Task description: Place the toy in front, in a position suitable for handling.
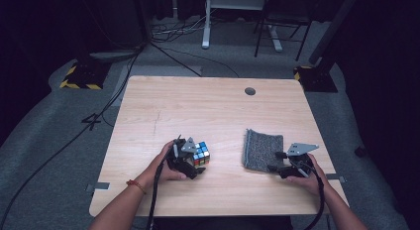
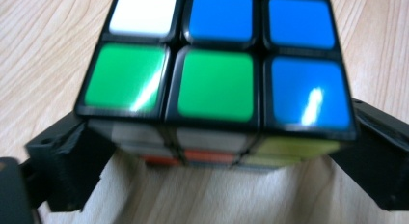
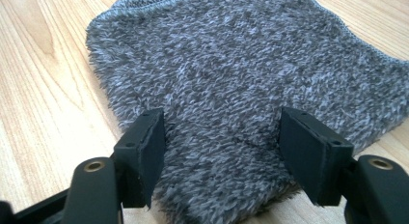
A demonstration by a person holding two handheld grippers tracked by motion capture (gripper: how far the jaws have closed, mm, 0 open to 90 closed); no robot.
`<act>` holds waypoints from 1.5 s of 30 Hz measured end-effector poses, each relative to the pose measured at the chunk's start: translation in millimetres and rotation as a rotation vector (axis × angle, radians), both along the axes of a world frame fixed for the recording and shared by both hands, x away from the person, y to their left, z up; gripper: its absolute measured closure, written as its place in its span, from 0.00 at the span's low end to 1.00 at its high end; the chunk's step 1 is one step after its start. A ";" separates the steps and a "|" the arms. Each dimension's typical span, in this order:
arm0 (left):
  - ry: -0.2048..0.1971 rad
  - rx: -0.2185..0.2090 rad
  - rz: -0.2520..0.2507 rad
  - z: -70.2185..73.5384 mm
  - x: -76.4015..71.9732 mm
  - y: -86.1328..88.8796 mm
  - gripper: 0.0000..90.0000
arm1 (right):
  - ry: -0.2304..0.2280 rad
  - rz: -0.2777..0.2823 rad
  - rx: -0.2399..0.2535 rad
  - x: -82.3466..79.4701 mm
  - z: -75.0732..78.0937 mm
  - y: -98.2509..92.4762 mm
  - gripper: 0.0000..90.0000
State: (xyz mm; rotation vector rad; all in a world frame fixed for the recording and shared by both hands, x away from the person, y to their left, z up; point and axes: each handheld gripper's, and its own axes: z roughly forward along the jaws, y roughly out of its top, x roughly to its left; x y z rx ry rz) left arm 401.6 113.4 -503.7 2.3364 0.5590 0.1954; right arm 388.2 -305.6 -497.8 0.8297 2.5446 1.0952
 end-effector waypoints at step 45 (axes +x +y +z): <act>0.026 0.007 -0.233 9.0 -34.7 -30.4 0.18 | 0.037 0.065 -0.057 11.9 8.8 23.1 0.76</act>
